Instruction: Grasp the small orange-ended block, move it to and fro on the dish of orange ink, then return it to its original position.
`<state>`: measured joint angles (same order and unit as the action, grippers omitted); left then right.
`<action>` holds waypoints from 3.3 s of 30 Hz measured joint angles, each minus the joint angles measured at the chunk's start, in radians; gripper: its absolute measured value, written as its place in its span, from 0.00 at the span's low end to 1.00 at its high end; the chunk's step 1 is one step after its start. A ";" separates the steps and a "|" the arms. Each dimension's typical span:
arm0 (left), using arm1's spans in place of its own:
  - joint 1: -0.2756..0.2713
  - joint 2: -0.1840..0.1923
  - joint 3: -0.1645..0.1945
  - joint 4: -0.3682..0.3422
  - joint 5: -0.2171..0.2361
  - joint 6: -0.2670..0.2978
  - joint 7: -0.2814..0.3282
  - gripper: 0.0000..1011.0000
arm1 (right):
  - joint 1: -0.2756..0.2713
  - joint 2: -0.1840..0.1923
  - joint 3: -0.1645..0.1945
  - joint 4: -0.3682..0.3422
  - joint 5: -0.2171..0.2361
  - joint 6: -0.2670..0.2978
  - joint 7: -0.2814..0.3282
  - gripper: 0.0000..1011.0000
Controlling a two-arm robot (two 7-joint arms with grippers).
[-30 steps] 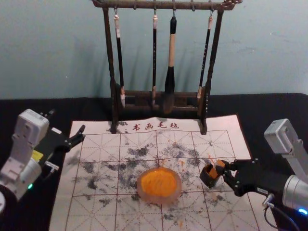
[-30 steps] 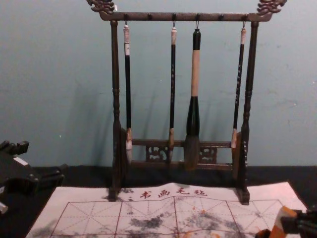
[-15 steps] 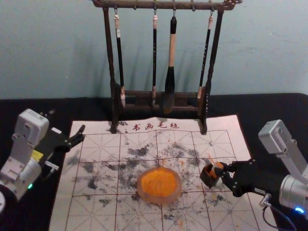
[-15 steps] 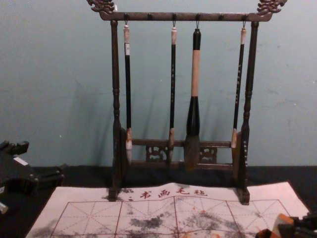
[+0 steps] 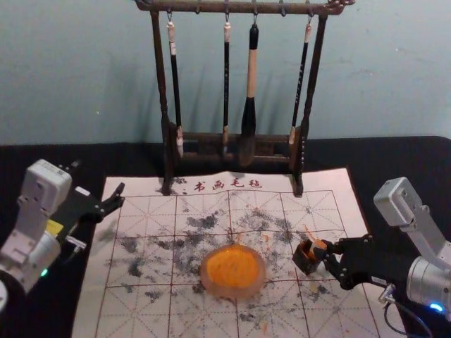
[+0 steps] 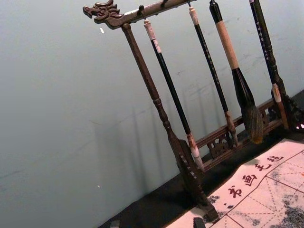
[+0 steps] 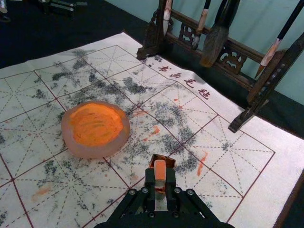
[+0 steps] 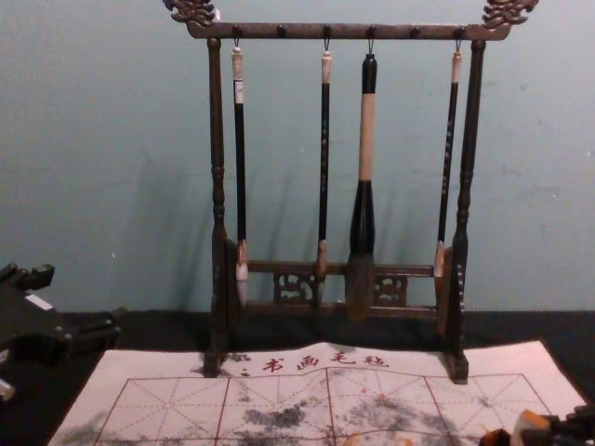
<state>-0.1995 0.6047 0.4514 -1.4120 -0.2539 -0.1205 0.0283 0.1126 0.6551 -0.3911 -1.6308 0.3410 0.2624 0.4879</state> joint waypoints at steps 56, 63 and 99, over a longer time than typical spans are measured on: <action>0.000 0.000 0.000 0.000 0.000 0.000 0.000 0.99 | 0.006 -0.006 -0.003 0.004 -0.006 0.004 -0.003 0.24; 0.000 0.000 0.000 0.000 0.000 0.000 0.000 0.99 | 0.006 -0.006 -0.003 0.004 -0.006 0.004 -0.003 0.46; 0.000 0.000 0.000 0.000 0.000 0.000 0.000 0.99 | 0.002 -0.006 -0.003 -0.001 -0.012 -0.015 -0.005 0.99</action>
<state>-0.1995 0.6047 0.4514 -1.4120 -0.2539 -0.1205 0.0283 0.1148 0.6491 -0.3940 -1.6316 0.3292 0.2474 0.4834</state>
